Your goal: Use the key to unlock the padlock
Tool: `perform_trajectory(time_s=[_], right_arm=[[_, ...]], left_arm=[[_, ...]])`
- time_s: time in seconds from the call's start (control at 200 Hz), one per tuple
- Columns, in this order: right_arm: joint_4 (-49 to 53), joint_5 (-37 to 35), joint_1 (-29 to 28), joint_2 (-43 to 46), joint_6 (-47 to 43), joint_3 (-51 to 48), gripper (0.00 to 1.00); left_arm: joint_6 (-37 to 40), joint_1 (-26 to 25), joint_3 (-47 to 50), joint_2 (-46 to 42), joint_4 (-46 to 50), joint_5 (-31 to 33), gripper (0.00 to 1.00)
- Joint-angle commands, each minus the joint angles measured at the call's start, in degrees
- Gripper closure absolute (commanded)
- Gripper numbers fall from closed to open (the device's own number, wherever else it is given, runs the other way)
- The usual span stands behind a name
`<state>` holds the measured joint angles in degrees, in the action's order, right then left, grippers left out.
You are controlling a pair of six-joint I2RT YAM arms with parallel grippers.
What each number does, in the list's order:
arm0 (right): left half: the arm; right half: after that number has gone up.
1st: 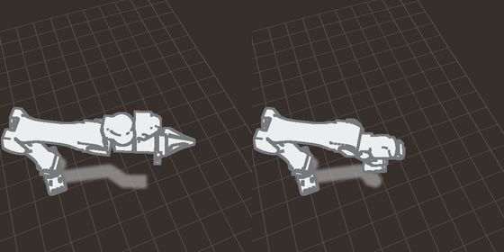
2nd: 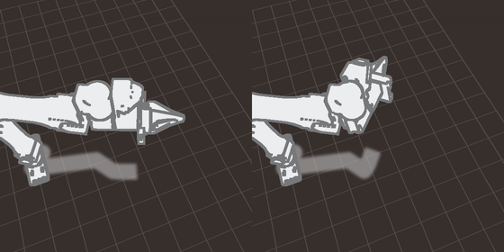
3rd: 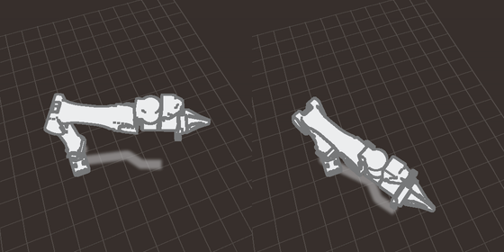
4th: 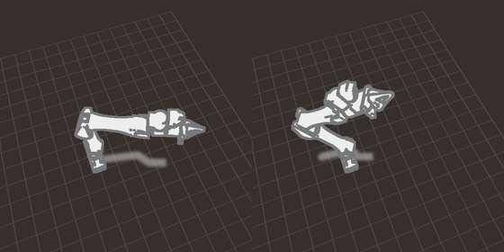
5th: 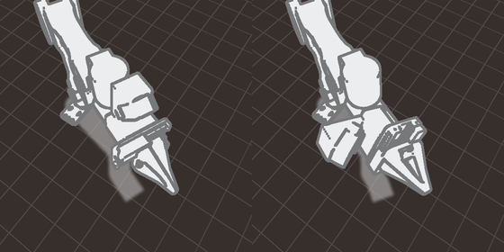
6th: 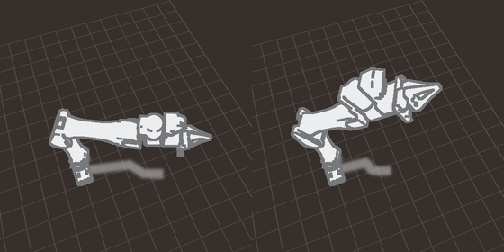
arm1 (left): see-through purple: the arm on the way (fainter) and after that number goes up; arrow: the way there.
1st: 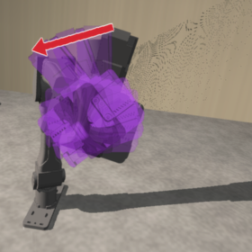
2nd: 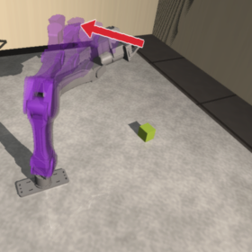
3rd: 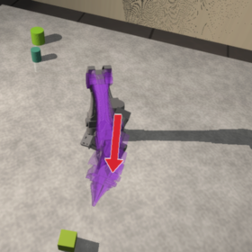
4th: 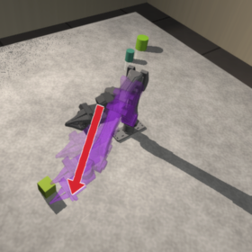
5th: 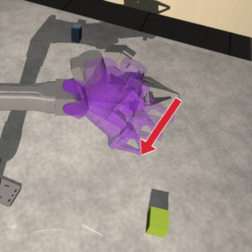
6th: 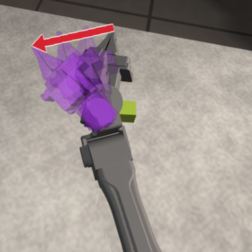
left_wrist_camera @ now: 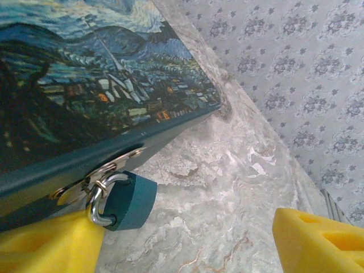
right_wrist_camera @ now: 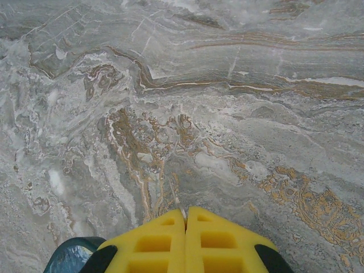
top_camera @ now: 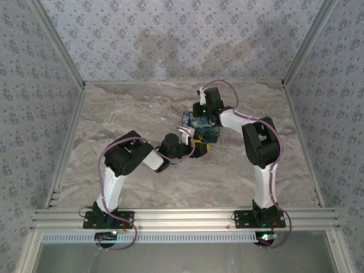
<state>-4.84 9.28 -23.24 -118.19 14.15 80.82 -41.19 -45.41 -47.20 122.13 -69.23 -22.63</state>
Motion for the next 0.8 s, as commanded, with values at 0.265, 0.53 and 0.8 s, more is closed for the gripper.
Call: perform_trajectory(time_s=[0.265, 0.53, 0.8], right_arm=[[7.23, 1.53, -0.42, 0.59, 2.02, -3.80, 1.00], [7.26, 1.21, -0.37, 1.12, 2.10, -4.04, 1.00], [7.14, 1.18, 0.13, 1.82, 1.99, -4.75, 1.00]], left_arm=[[-0.92, -2.42, 1.22, 2.13, -4.11, 4.73, 0.19], [-4.86, -3.44, -0.61, 4.87, -4.29, 2.90, 0.27], [-4.61, -3.49, 2.00, 3.62, -3.39, 5.17, 0.20]])
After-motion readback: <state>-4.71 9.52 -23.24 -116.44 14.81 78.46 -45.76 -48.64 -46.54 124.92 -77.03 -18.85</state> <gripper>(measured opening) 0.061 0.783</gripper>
